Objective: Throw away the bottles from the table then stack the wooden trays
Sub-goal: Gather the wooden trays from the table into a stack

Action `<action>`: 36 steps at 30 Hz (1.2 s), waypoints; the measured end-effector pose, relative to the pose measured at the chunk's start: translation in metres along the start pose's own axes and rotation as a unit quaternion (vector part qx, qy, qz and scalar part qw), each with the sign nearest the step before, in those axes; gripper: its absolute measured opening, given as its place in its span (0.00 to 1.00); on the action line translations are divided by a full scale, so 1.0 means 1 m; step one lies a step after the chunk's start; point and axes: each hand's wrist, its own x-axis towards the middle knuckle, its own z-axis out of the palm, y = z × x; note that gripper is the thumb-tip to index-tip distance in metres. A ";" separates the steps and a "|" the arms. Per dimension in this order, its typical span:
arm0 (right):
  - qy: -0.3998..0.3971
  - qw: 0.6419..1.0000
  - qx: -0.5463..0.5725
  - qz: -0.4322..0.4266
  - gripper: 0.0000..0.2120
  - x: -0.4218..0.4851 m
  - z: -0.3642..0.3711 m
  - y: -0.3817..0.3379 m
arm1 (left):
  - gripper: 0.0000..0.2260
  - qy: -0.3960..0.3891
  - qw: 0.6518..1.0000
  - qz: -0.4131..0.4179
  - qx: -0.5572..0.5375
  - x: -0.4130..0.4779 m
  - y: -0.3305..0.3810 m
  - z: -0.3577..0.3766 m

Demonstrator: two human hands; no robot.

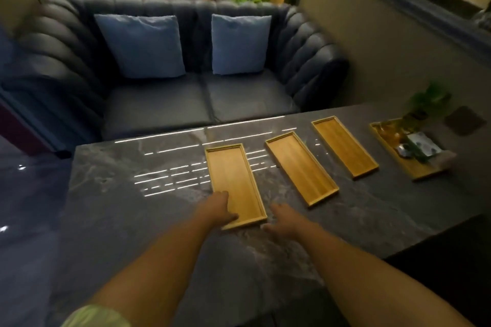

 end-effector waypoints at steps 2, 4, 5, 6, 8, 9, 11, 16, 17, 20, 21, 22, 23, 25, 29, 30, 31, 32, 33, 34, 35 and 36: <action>-0.009 0.999 0.004 -0.031 0.38 0.017 -0.008 -0.002 | 0.33 0.003 0.999 -0.032 -0.033 0.004 -0.010 -0.003; -0.023 0.999 -0.013 -0.033 0.37 0.034 -0.016 -0.006 | 0.32 0.010 0.996 -0.045 -0.077 0.005 -0.019 -0.005; -0.027 0.999 -0.018 -0.031 0.36 0.042 -0.020 -0.008 | 0.30 0.021 0.994 -0.043 -0.103 0.006 -0.022 -0.004; -0.028 0.999 -0.022 -0.029 0.35 0.050 -0.023 -0.009 | 0.29 0.034 0.991 -0.045 -0.124 0.006 -0.024 -0.004; -0.016 0.999 -0.023 -0.029 0.32 0.064 -0.027 -0.010 | 0.31 0.053 0.983 -0.072 -0.157 0.008 -0.026 -0.002; -0.005 0.999 -0.013 -0.034 0.32 0.069 -0.029 -0.009 | 0.32 0.060 0.978 -0.091 -0.176 0.010 -0.026 -0.001; 0.012 0.999 0.021 -0.046 0.29 0.077 -0.032 -0.006 | 0.32 0.070 0.966 -0.117 -0.219 0.014 -0.025 0.002; 0.051 0.994 0.057 -0.075 0.06 0.096 -0.030 0.004 | 0.26 0.102 0.942 -0.180 -0.264 0.029 -0.021 0.011; 0.064 0.993 0.065 -0.076 0.04 0.101 -0.029 0.005 | 0.25 0.112 0.939 -0.193 -0.260 0.033 -0.021 0.012; 0.069 0.992 0.085 -0.063 0.05 0.113 -0.029 0.006 | 0.20 0.143 0.935 -0.222 -0.238 0.045 -0.021 0.017; 0.063 0.992 0.093 -0.058 0.06 0.118 -0.028 0.006 | 0.18 0.151 0.934 -0.230 -0.229 0.048 -0.021 0.018; 0.059 0.992 0.100 -0.056 0.07 0.123 -0.027 0.006 | 0.18 0.157 0.933 -0.238 -0.221 0.052 -0.022 0.020; 0.057 0.992 0.099 -0.056 0.07 0.127 -0.026 0.007 | 0.17 0.162 0.931 -0.245 -0.217 0.056 -0.022 0.021; 0.059 0.994 0.078 -0.058 0.08 0.135 -0.026 0.007 | 0.15 0.167 0.928 -0.255 -0.212 0.063 -0.023 0.024; 0.072 0.995 0.019 -0.064 0.11 0.145 -0.027 0.005 | 0.10 0.168 0.933 -0.244 -0.202 0.071 -0.023 0.022; 0.075 0.995 0.007 -0.062 0.12 0.146 -0.026 0.003 | 0.10 0.170 0.934 -0.243 -0.200 0.073 -0.024 0.021; 0.077 0.995 -0.005 -0.058 0.12 0.147 -0.026 0.000 | 0.10 0.173 0.934 -0.243 -0.195 0.075 -0.025 0.020; 0.078 0.995 -0.015 -0.053 0.13 0.148 -0.026 -0.002 | 0.09 0.175 0.936 -0.240 -0.189 0.076 -0.026 0.020; 0.077 0.996 -0.024 -0.046 0.13 0.148 -0.025 -0.004 | 0.09 0.177 0.938 -0.236 -0.184 0.078 -0.028 0.020; 0.077 0.996 -0.029 -0.040 0.12 0.149 -0.025 -0.006 | 0.09 0.177 0.939 -0.232 -0.182 0.079 -0.029 0.021; 0.076 0.996 -0.031 -0.036 0.12 0.150 -0.025 -0.007 | 0.09 0.179 0.939 -0.230 -0.183 0.079 -0.030 0.021; 0.077 0.996 -0.032 -0.035 0.12 0.150 -0.024 -0.008 | 0.08 0.180 0.939 -0.229 -0.185 0.080 -0.030 0.022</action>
